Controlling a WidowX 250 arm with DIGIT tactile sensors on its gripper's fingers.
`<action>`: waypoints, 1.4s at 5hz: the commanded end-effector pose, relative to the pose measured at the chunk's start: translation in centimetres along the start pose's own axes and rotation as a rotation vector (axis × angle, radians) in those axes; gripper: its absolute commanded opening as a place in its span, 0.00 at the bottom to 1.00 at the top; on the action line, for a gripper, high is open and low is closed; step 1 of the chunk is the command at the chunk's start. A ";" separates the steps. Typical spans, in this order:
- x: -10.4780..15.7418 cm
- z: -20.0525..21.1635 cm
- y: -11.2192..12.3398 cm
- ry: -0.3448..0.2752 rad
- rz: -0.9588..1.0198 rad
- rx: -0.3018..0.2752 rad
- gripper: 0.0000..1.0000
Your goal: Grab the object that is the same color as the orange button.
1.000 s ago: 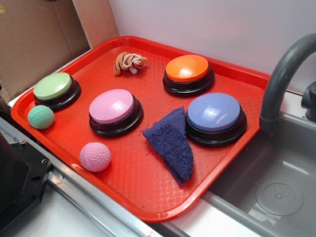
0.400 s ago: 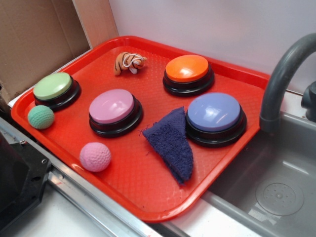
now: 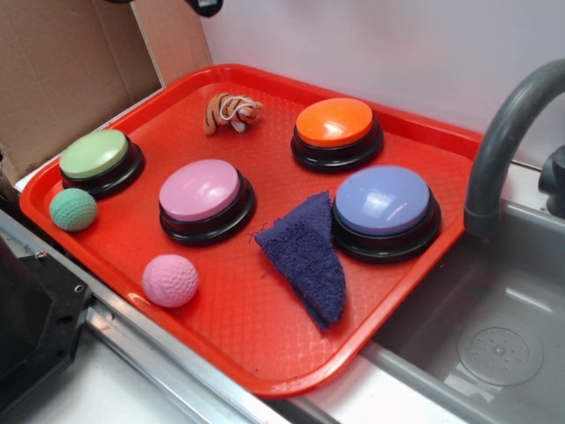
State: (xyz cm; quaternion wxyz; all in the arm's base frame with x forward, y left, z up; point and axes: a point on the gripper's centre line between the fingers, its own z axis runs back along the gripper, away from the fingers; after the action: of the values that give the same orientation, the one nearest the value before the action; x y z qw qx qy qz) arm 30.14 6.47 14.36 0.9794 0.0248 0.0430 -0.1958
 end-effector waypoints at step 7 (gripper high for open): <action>4.4 -12.2 1.0 0.106 -0.165 -0.044 0.08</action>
State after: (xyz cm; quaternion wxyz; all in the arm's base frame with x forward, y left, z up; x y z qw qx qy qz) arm 32.46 7.76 0.57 0.9615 0.0008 0.1314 -0.2415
